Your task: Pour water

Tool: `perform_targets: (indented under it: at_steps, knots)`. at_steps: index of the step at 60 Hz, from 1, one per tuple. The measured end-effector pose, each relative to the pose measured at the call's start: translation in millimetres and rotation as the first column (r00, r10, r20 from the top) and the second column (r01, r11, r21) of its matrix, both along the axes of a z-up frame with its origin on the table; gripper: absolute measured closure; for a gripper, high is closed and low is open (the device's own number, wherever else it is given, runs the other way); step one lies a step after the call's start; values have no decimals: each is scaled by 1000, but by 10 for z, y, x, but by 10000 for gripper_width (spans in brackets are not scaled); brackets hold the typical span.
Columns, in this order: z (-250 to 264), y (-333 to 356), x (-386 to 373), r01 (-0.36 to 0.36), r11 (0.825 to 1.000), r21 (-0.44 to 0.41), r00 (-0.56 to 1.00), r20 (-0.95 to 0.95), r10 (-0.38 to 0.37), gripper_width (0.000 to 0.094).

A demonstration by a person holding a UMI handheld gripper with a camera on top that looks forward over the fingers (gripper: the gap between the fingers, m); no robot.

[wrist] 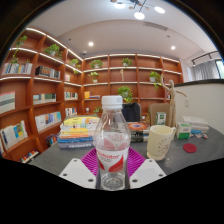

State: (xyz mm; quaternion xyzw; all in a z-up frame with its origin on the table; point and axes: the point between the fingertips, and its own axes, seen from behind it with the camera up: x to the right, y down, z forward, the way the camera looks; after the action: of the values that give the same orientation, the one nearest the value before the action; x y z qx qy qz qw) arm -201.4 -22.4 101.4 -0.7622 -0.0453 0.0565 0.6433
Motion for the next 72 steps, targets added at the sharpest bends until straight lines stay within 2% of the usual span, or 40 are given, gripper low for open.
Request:
perform_targets:
  at_steps: [14,18,22,30,42,50,59,66,72]
  knots:
    - [35,119,48,28,999,-39,999,-40,-30,576]
    - [129,231,-12,35,996,-81,984,-171,-49,575]
    - [253,389,-86,17,996,-86,930,-365,-47,576]
    - [539,643,-177,-34,994,-102,639,-767,-57,576]
    - [750,1023,110,-37,993,-108,225,-970,-97,576]
    - [982,1183,404,-16,998,-61,-125,-990,-63,576]
    - [1086,1319,615,-21,999,-45,-450,-892,-50,575]
    - [1094,1361,757,-6,999,-44,-602,-798,-38,578]
    - [1104,1349,788,-8,999,-44,-601,-798,-40,576]
